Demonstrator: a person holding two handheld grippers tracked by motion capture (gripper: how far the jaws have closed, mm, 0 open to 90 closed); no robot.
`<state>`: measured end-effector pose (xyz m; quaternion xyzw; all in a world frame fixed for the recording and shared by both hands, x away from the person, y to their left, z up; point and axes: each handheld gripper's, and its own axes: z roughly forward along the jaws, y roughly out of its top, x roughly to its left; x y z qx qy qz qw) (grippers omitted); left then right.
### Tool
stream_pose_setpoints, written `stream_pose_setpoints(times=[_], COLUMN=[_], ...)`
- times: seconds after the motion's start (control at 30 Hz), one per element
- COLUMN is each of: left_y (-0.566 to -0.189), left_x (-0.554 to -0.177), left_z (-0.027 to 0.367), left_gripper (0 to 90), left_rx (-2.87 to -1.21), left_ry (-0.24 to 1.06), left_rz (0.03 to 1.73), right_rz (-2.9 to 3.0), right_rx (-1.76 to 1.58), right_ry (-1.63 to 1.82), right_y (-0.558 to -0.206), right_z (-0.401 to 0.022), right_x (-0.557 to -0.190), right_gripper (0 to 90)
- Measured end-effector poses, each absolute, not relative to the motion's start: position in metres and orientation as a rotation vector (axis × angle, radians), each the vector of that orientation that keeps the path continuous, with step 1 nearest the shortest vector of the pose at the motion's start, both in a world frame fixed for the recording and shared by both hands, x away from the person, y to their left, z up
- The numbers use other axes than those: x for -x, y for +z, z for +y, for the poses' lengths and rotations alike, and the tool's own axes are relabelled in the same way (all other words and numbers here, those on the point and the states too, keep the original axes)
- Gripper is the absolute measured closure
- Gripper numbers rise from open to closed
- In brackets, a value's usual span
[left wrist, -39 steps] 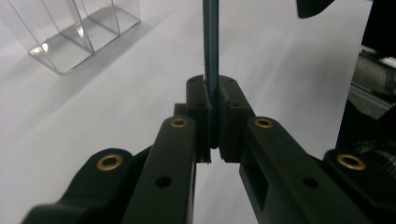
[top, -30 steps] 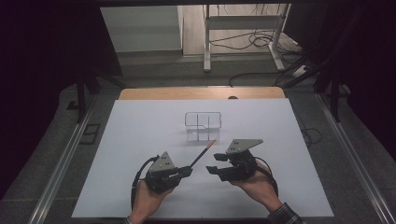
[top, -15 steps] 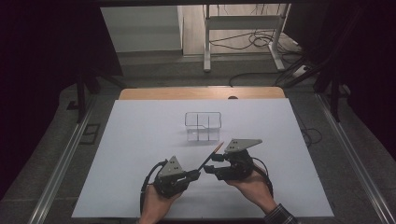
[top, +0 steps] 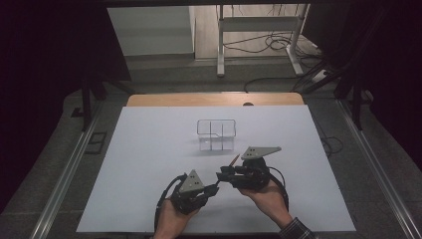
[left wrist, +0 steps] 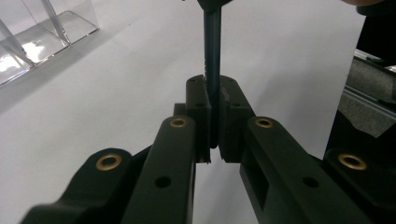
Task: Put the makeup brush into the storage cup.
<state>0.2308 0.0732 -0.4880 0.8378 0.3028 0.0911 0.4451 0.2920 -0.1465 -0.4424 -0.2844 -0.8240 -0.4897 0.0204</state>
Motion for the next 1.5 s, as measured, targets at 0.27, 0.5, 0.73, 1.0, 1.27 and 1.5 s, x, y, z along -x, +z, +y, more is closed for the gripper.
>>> stream_pose_setpoints(times=[0.27, 0.5, 0.73, 1.0, 1.27, 1.5], left_y=[-0.484, -0.473, -0.457, -0.438, -0.429, -0.427], left_x=[-0.235, -0.239, -0.242, -0.245, -0.250, -0.256], left_z=[0.082, 0.099, 0.112, 0.117, 0.111, 0.104], left_gripper=[62.7, 43.4, 34.4, 36.4, 45.7, 50.0], left_rx=[-2.085, -2.052, -2.002, -1.951, -1.914, -1.901], left_ry=[0.213, 0.221, 0.216, 0.202, 0.153, 0.122], left_rz=[0.794, 0.813, 0.789, 0.753, 0.722, 0.707], right_rz=[-2.553, -2.601, -2.654, -2.699, -2.730, -2.738], right_rx=[0.861, 0.868, 0.828, 0.784, 0.744, 0.728], right_ry=[-1.503, -1.460, -1.414, -1.373, -1.351, -1.340], right_y=[-0.442, -0.443, -0.446, -0.447, -0.448, -0.449], right_z=[-0.145, -0.147, -0.144, -0.138, -0.133, -0.130], right_x=[-0.292, -0.294, -0.292, -0.289, -0.286, -0.285], right_gripper=[82.5, 82.5, 82.4, 82.4, 82.4, 82.4])
